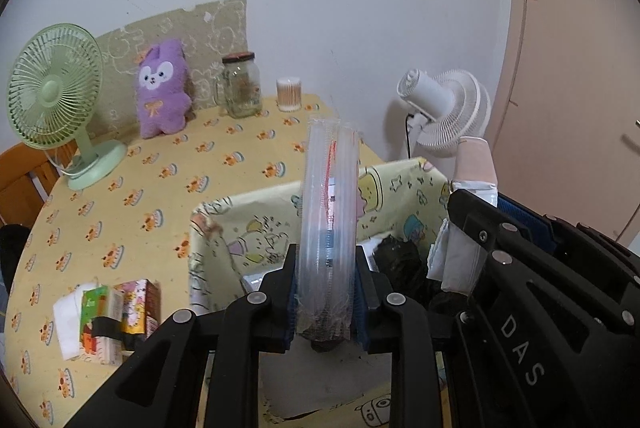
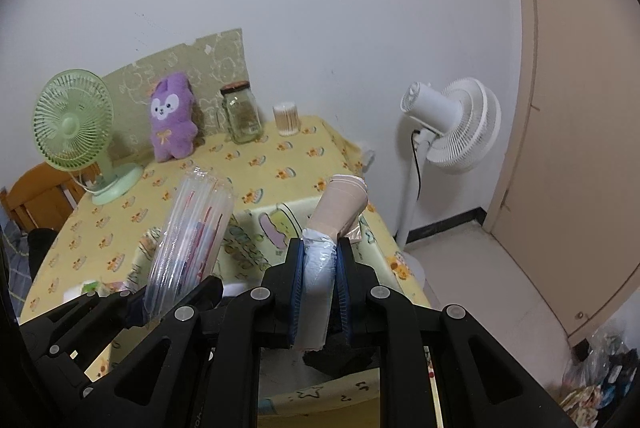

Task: Organize soft objects
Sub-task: 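Lift the straw bag and white cloth roll and carry them to the fabric box, then lower the straw bag and white roll into the box and open both grippers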

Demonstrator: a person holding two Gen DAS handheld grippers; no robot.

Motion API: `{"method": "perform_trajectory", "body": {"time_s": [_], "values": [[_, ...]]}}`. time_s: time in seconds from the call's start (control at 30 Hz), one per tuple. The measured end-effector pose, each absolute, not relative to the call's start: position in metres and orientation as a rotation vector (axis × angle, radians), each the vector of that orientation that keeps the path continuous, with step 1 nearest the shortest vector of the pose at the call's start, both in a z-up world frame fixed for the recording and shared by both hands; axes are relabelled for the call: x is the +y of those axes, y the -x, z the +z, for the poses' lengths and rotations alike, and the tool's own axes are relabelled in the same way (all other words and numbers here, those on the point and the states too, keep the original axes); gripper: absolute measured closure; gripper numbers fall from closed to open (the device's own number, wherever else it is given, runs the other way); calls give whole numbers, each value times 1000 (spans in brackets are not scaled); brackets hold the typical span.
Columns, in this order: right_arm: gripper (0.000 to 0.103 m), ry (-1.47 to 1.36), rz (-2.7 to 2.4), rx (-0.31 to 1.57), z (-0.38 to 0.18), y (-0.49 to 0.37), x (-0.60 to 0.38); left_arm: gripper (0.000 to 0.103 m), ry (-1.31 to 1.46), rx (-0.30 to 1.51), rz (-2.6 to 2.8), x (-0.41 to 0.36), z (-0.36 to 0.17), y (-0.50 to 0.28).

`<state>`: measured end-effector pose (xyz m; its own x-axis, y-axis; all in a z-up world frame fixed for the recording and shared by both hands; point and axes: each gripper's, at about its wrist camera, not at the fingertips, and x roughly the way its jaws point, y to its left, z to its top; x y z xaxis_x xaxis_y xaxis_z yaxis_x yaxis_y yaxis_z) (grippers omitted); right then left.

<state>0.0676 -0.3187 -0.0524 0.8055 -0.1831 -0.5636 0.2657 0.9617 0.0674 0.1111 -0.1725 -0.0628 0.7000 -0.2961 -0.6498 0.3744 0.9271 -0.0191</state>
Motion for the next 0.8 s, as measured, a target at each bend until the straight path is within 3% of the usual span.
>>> {"method": "perform_trajectory", "body": {"time_s": [0.3, 0.53, 0.6, 0.63, 0.8], "values": [[84, -170, -263, 642, -70, -72, -330, 61, -141, 784, -415, -185, -81, -115], [84, -190, -245, 660, -74, -74, -331, 54, -167, 790, -428, -184, -78, -111], [84, -198, -230, 666, -76, -76, -330, 29, -195, 771, -413, -184, -74, -107], [84, -207, -219, 667, -76, -77, -329, 24, -206, 754, -393, -183, -72, -106], [84, -223, -187, 658, -75, -81, -321, 19, -214, 724, -354, -174, -67, -107]]}}
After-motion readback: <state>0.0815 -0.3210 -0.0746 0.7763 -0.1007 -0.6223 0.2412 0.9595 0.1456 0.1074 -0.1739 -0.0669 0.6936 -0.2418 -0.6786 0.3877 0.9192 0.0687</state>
